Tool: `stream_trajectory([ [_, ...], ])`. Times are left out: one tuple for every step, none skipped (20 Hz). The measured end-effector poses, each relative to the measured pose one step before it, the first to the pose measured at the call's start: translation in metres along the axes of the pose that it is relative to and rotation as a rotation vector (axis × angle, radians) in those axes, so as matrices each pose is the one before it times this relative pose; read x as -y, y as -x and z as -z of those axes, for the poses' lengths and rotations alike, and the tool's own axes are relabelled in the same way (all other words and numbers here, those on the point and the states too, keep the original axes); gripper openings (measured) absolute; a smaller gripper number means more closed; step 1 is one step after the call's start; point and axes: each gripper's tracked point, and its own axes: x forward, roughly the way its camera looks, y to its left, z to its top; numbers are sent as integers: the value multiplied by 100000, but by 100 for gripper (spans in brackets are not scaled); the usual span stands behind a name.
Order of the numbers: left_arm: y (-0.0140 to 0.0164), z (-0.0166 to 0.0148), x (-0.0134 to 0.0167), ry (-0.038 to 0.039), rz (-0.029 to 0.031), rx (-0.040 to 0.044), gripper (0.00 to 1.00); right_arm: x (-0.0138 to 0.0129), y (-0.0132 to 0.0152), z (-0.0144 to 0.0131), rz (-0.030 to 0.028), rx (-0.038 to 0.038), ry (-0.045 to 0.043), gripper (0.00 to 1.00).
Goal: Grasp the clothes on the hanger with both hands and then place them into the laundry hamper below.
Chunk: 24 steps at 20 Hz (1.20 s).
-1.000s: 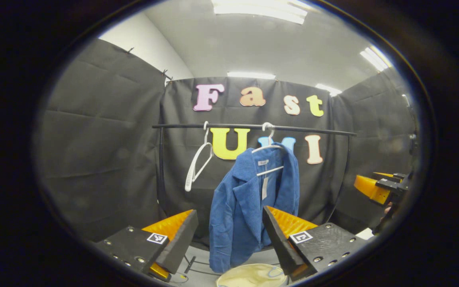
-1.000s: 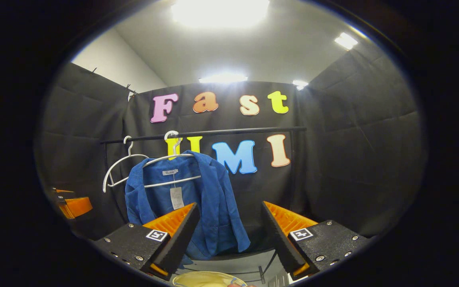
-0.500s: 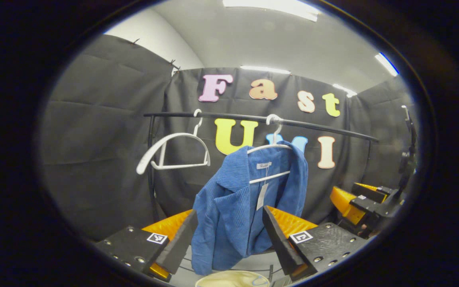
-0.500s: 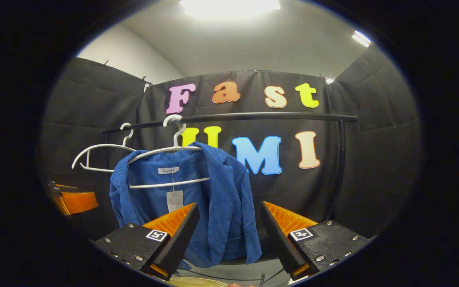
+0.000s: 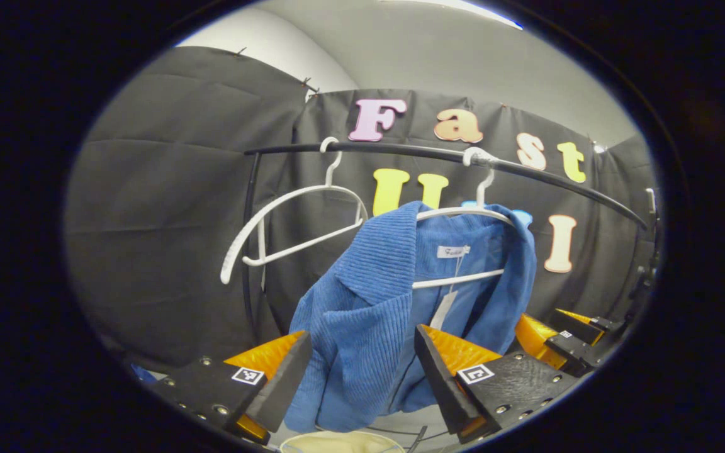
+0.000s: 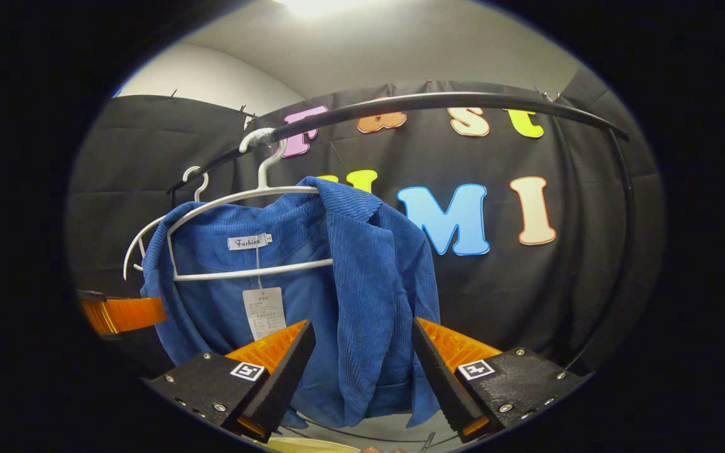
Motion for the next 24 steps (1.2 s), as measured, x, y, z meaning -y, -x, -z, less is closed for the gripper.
stream_trajectory([
  [-779, 437, 134, 1131, -981, -605, 94, -157, -835, 62, -582, 200, -994, 95],
  [-599, 282, 19, 654, -1479, -406, 94, -193, -726, 89, -439, 128, -1059, 95],
  [-501, -29, -77, 435, -1506, 159, 94, -201, -742, 86, -744, -37, -848, 95],
  [-453, -49, -128, 335, -1570, 428, 94, -186, -692, 125, -527, -317, -499, 95],
  [-301, -68, -296, 732, -1287, 333, 94, -160, -643, 70, -704, -164, -156, 95],
  [-354, 18, -90, 1572, -1076, -185, 94, -166, -630, 86, -466, 67, 185, 95],
  [-442, -99, -4, 1607, -668, -58, 94, -58, -598, 13, -98, 332, 380, 95],
  [-459, 67, -49, 1227, -926, 313, 94, 36, -554, 4, 406, 293, 378, 95],
  [-450, -67, -61, 780, -1247, 661, 94, 59, -432, -7, 511, -54, 86, 95],
  [-288, -6, -119, 517, -1241, 598, 94, -25, -392, 113, 639, -35, -415, 95],
  [-174, -44, -103, 442, -1202, 717, 95, 104, -385, -185, 479, 870, -648, 95],
  [-221, -253, -119, 264, -1306, 1365, 95, 60, -293, -195, 228, 1102, -665, 95],
  [-256, -131, -69, -135, -621, 783, 94, 146, -292, -267, 160, 1258, -472, 95],
  [-187, 41, -110, -766, -1097, 347, 96, 101, -331, -208, 56, 1080, -55, 95],
  [-232, 143, -235, -849, -1549, -382, 89, 108, -275, -133, 343, 862, 369, 94],
  [-205, 72, -133, -255, -1052, -487, 84, -59, -42, -170, -221, 911, 654, 92],
  [-27, 40, 38, 268, -78, -260, 80, 2, -98, -106, -71, 730, 1067, 85],
  [154, -38, 95, 58, 649, -115, 75, 116, 57, -61, 299, 412, 1153, 78],
  [227, -134, -650, -485, -2902, 545, 66, 176, 139, -32, 495, 295, 1181, 60],
  [-294, -78, -306, 655, -1111, 644, 57, 223, -115, 30, 394, 76, 698, 47],
  [323, 41, 252, 959, 2125, -819, 47, 531, 31, -45, 1564, 186, 149, 34],
  [203, 158, -393, -843, -1983, -196, 38, 416, 288, -312, 1169, 724, -322, 22],
  [-164, -194, -617, 194, -996, 683, 23, -361, 174, -211, -2565, 163, -1018, 11],
  [193, 10, 403, 385, 2090, -360, 8, -290, 87, -125, -3463, -185, -2165, 9],
])
